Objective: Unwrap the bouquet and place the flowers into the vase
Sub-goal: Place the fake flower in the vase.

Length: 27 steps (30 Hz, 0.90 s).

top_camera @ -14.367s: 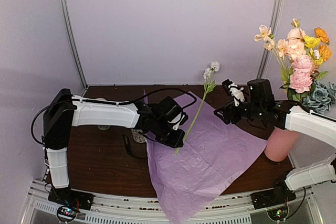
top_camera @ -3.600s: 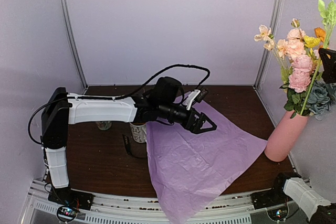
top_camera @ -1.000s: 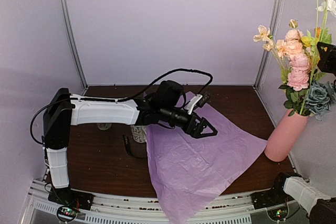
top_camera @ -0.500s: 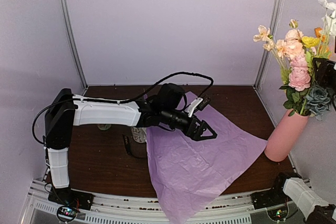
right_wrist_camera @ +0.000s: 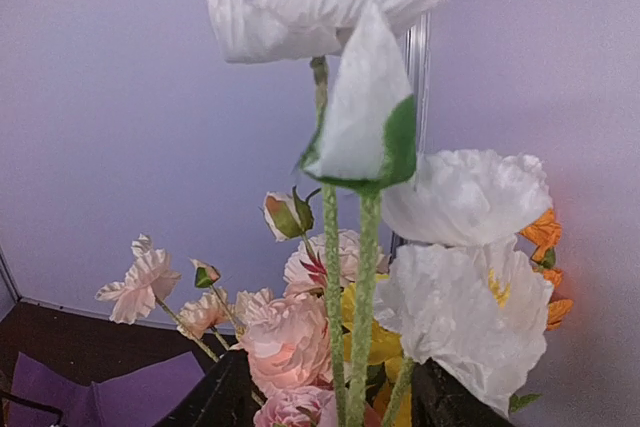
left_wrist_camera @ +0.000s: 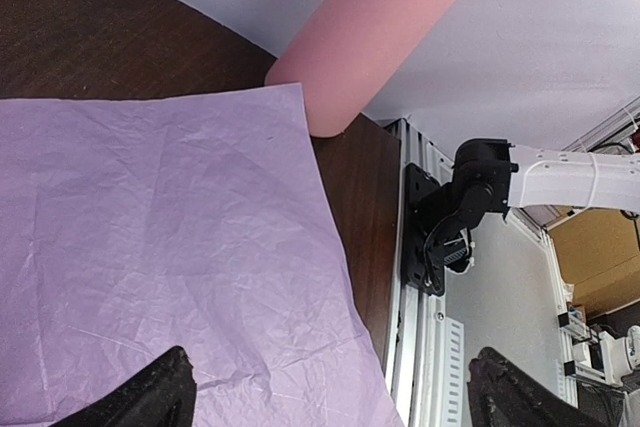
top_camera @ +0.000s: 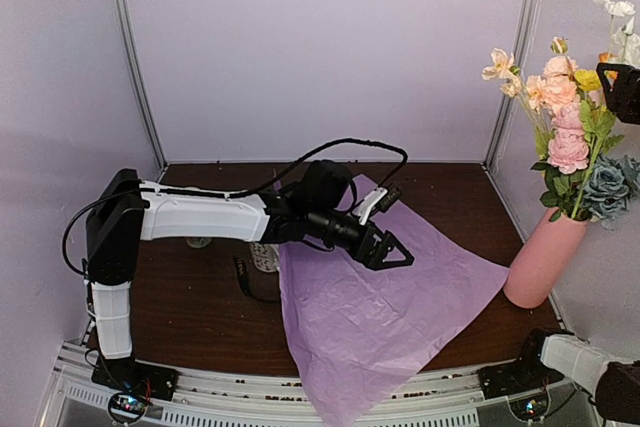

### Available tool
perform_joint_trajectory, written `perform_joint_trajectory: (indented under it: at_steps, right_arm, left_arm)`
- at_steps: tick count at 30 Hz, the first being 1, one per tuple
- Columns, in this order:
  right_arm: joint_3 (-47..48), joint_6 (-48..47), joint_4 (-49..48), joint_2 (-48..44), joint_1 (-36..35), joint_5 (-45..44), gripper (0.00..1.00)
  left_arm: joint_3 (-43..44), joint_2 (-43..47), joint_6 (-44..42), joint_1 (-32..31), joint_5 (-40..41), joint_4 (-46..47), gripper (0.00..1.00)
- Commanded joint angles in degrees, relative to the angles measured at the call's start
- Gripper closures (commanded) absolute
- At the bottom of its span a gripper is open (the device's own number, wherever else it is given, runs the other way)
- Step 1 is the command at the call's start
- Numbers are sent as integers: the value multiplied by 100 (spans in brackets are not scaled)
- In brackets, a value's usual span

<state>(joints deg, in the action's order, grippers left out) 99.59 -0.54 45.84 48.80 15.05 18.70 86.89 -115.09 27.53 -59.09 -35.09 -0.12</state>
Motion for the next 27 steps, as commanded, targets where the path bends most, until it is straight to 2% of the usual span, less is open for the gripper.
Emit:
perform_joint_trajectory:
  at_steps: [1, 3, 5, 6, 10, 19, 27]
  right_arm:
    - [144, 27, -36, 374, 34, 38, 48]
    - [152, 57, -78, 446, 33, 69, 59]
    - [37, 143, -168, 401, 34, -11, 77]
    - [-69, 149, -238, 329, 33, -44, 83]
    - [-578, 76, -374, -55, 33, -228, 100]
    - [-2744, 221, -490, -1086, 34, -788, 100]
    - [-3604, 160, -560, -1302, 46, -1201, 100]
  left_arm:
    - [41, -31, -59, -57, -89, 109, 2]
    - [34, -31, -55, -59, -86, 109, 2]
    - [25, -27, -55, -59, -81, 100, 2]
    - [28, -23, -50, -60, -81, 100, 2]
    - [33, -51, -68, -59, -63, 100, 2]
    - [214, -227, -29, -59, -201, 44, 2]
    - [214, -251, -29, -68, -280, 27, 2]
